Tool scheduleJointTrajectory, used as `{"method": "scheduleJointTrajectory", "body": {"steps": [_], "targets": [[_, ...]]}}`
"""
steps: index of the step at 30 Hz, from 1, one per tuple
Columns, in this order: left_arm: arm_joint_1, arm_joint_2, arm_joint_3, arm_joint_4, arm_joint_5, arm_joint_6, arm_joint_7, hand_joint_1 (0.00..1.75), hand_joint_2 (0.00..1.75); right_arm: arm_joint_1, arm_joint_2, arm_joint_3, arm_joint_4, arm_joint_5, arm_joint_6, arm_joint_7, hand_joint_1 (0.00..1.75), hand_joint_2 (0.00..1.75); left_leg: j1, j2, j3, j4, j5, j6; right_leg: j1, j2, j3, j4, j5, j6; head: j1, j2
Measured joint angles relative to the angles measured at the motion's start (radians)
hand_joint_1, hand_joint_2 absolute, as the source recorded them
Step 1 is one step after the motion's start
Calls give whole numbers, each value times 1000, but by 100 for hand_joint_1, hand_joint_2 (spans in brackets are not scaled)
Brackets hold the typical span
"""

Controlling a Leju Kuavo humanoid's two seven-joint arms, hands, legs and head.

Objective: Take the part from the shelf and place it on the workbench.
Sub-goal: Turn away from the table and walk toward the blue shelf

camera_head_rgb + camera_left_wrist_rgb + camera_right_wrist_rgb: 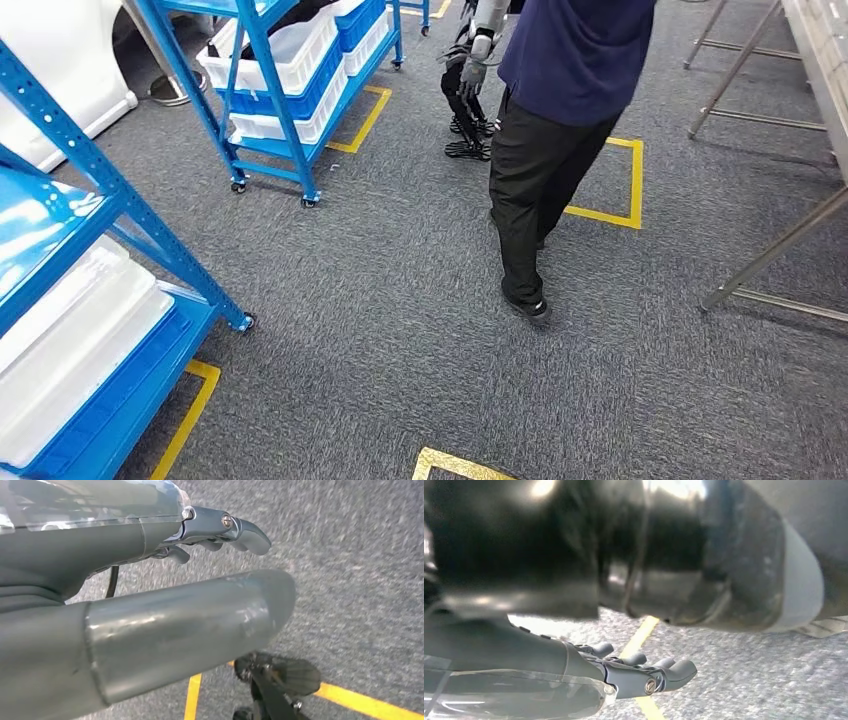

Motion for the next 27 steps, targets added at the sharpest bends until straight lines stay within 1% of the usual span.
{"method": "scheduleJointTrajectory", "body": {"steps": [1, 2, 3, 4, 5, 6, 7, 8, 9, 10, 11, 12, 13, 14, 15, 16, 17, 18, 19, 20, 21, 22, 23, 24, 25, 26, 27], "targets": [[2, 0, 0, 0, 0, 0, 0, 0, 0, 0, 0, 0, 0, 0, 0, -1, 0, 0, 0, 7, -4, 6, -4, -5, 0, -13, 4, -6, 3, -7, 0, 0], [4, 1, 0, 0, 0, -1, 0, 0, 0, 0, 0, 0, 0, 1, 1, -2, 0, 0, 0, 29, -15, 27, -19, -10, -1, -28, 7, -14, 6, -14, -1, 0], [3, 1, 0, 0, 0, -1, 0, 0, 0, 1, 0, 0, 0, 1, 1, -3, 0, 0, 0, 60, -34, 69, -45, -14, -1, -44, 10, -20, 8, -20, -1, 0], [1, 0, 0, 0, 0, -1, 0, 0, 0, 2, 0, 0, 0, 1, 1, -4, 0, 0, 0, 95, -62, 128, -78, -18, 2, -60, 12, -22, 8, -24, -1, 0], [0, 0, 0, 0, 0, -1, 0, 0, 0, 4, -1, 0, 0, 1, 1, -4, 0, 0, 2, 116, -94, 194, -110, -22, 5, -77, 13, -22, 7, -27, -2, 0], [-1, 0, 0, 0, 0, -1, 0, 0, 0, 5, -1, 0, 0, 1, 1, -4, 0, 0, 3, 127, -119, 247, -129, -26, 7, -95, 13, -22, 5, -27, -2, 0], [-1, 0, 0, 0, 0, -1, 0, 0, 0, 5, -1, 0, 0, 1, 2, -4, 0, 0, 4, 131, -128, 268, -129, -28, 8, -110, 14, -22, 3, -27, -2, 0], [1, 0, 0, 0, 0, -1, 0, 0, 0, 5, -2, 0, 0, 1, 2, -4, 0, 0, 5, 135, -117, 250, -110, -28, 9, -125, 16, -21, 1, -27, -2, 0], [3, 0, 0, 0, 0, -1, 0, 0, 0, 4, -2, 0, 0, 2, 2, -4, 0, 0, 5, 144, -85, 192, -77, -26, 9, -138, 19, -21, -2, -25, -2, 0], [4, 0, 0, 0, -1, -1, 0, 0, 0, 4, -2, 0, 0, 2, 2, -4, 0, 0, 2, 165, -44, 118, -46, -22, 10, -150, 23, -21, -5, -22, -2, 0], [3, 1, 0, 0, -1, -1, 0, 0, 0, 4, -2, 0, 0, 2, 3, -4, 0, 0, -2, 184, -9, 54, -24, -16, 12, -161, 26, -20, -9, -18, -2, 0], [1, 1, 0, 0, -2, -1, -1, 0, 0, 4, -2, 0, 0, 2, 5, -4, 0, 0, -7, 197, 14, 11, -11, -10, 14, -171, 29, -20, -12, -13, -2, 0], [1, 2, 0, 0, -2, 0, -1, 0, 0, 3, -2, 0, 1, 2, 7, -3, 0, 0, -11, 203, 21, -6, -10, -4, 15, -180, 32, -20, -14, -8, -1, 0], [2, 3, 0, 0, -2, 0, -2, 0, 0, 1, -2, 0, 1, 2, 10, -3, 0, 0, -14, 193, 20, -8, -9, 2, 15, -189, 35, -20, -15, -3, -1, 0], [4, 4, 0, 0, -2, 0, -2, 0, 0, -1, -2, 0, 1, 2, 13, -2, 0, 0, -12, 182, 23, -14, -5, 8, 14, -193, 38, -20, -18, 3, -2, 0], [6, 5, 0, 0, -2, 0, -3, 0, 0, -3, -2, 0, 1, 3, 15, -2, 0, 0, -9, 172, 27, -22, -1, 14, 13, -182, 38, -11, -27, 8, -1, 0], [7, 6, 0, 0, -2, 0, -3, 0, 0, -3, -2, 0, 1, 3, 17, -2, 0, 0, -6, 163, 31, -29, 3, 21, 12, -159, 29, 15, -46, 12, -1, 0], [6, 6, 0, 0, -2, 0, -3, 0, 0, -3, -3, 0, 1, 3, 17, -1, 0, 0, -4, 153, 35, -35, 8, 26, 11, -130, 8, 62, -74, 15, -1, 0], [5, 6, 0, 0, -2, 0, -4, 0, 0, -2, -3, 0, 1, 3, 17, -1, 0, 0, -5, 143, 35, -35, 9, 29, 10, -102, -23, 126, -106, 17, -1, 0], [3, 6, 0, 0, -2, 0, -4, 0, 0, -1, -4, 0, 1, 3, 17, -2, 0, 0, -6, 131, 34, -34, 10, 31, 9, -87, -58, 194, -132, 17, -1, 0], [3, 6, 0, 0, -2, 0, -4, 0, 0, -1, -4, 0, 1, 3, 18, -2, 0, 0, -6, 118, 33, -33, 10, 31, 9, -81, -85, 242, -143, 17, -1, 0], [3, 6, 0, 0, -2, 0, -4, 0, 0, -1, -5, 0, 1, 3, 18, -3, 0, 0, -6, 104, 33, -30, 9, 31, 8, -78, -97, 258, -133, 18, -1, 0], [3, 6, 0, 0, -1, 0, -4, 0, 0, -1, -5, 0, 1, 4, 18, -4, 0, 0, -5, 88, 34, -27, 8, 30, 7, -75, -89, 232, -102, 17, -1, 0], [3, 6, 0, 0, -1, 0, -4, 0, 0, -1, -5, 0, 1, 5, 18, -4, 0, 0, -4, 73, 34, -23, 6, 27, 5, -63, -66, 173, -60, 17, -1, 0], [2, 6, 0, 0, -1, 0, -4, 0, 0, -1, -6, 0, 1, 6, 19, -4, 0, 0, -5, 58, 33, -17, 3, 24, 2, -37, -40, 108, -27, 16, -1, 0], [1, 6, 0, 0, 0, 0, -5, 0, 0, 0, -6, 0, 1, 8, 19, -4, 0, 0, -5, 44, 28, -10, 0, 19, -1, -12, -19, 53, -4, 14, -1, 0], [0, 6, 0, 0, 0, 0, -5, 0, 0, 0, -7, 0, 1, 9, 19, -4, 0, 0, -5, 31, 22, -5, -2, 13, -2, 7, -7, 20, 4, 12, -1, 0]]}}
